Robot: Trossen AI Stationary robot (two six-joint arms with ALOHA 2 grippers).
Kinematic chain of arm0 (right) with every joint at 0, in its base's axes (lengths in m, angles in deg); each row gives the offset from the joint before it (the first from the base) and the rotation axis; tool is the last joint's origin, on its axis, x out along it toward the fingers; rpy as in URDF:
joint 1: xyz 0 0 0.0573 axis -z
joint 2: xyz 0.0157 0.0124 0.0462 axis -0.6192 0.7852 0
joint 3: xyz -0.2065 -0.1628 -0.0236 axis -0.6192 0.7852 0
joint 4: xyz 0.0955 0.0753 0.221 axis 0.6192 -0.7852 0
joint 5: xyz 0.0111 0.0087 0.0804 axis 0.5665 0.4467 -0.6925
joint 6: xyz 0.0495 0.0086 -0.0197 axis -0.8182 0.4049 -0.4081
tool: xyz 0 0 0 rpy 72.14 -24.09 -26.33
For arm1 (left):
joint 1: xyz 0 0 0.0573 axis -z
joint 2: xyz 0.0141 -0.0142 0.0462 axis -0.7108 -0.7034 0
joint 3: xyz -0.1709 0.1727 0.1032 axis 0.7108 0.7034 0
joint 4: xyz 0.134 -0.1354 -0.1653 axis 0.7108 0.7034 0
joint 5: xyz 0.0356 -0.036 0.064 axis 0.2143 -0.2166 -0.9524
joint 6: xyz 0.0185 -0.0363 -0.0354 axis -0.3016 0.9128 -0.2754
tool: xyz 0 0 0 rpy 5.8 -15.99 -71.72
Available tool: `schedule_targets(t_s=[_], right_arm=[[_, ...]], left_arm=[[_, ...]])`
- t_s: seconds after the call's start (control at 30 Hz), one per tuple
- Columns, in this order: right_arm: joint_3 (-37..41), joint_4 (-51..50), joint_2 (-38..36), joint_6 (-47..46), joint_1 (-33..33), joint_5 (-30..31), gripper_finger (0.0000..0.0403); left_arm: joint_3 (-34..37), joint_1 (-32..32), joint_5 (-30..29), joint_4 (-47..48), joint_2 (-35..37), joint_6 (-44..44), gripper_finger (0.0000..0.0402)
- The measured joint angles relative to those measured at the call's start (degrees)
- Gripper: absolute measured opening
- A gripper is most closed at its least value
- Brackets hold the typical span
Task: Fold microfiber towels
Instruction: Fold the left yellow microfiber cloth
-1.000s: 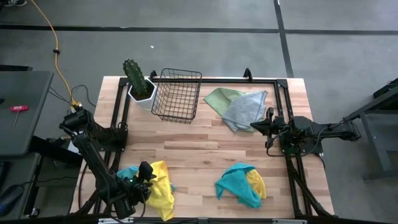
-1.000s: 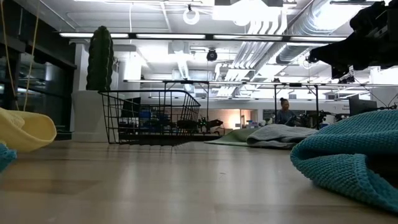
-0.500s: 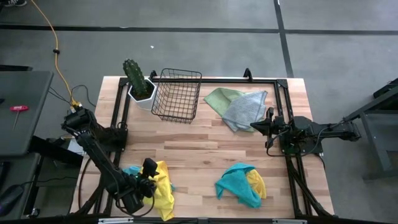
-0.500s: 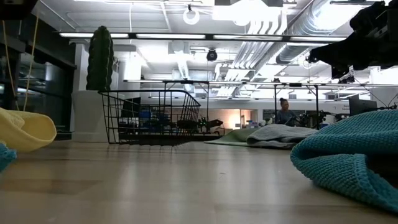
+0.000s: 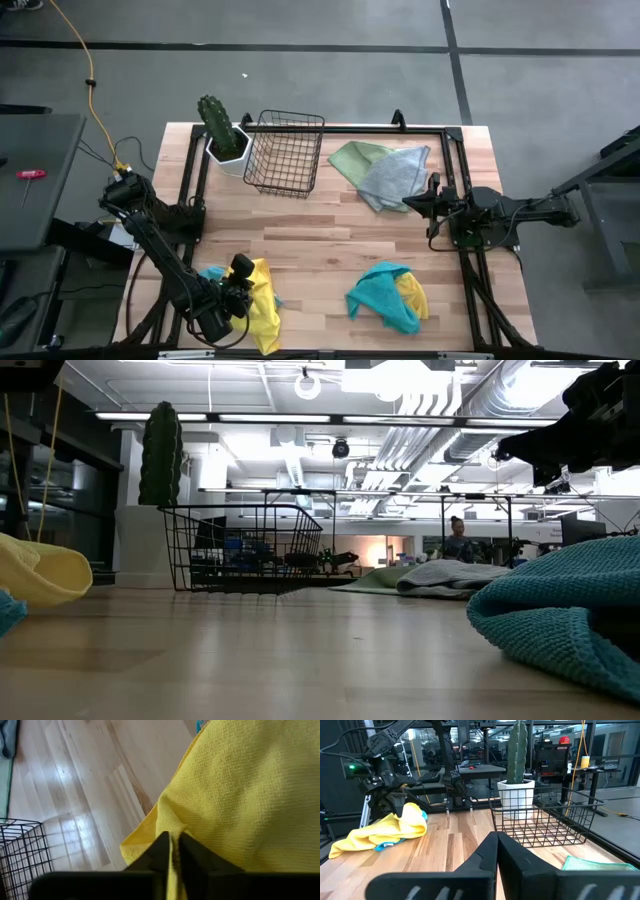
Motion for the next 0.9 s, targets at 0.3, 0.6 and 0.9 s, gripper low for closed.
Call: schedule_targets(t_s=[0.3,0.6,0.9], right_arm=[[0.00,0.00,-0.01,0.00,0.01,-0.01,0.0000],[-0.02,0.01,0.00,0.00,-0.01,0.01,0.0000],[-0.02,0.00,0.02,0.00,0.00,-0.01,0.0000]], left_arm=[[-5.96,-3.26,-6.01,1.57,4.23,-9.34,0.0002],[-4.41,-15.44,-3.49,-24.27,20.03,-31.45,0.0001],[-1.65,-34.40,19.34,-49.94,22.60,-45.48,0.0000]])
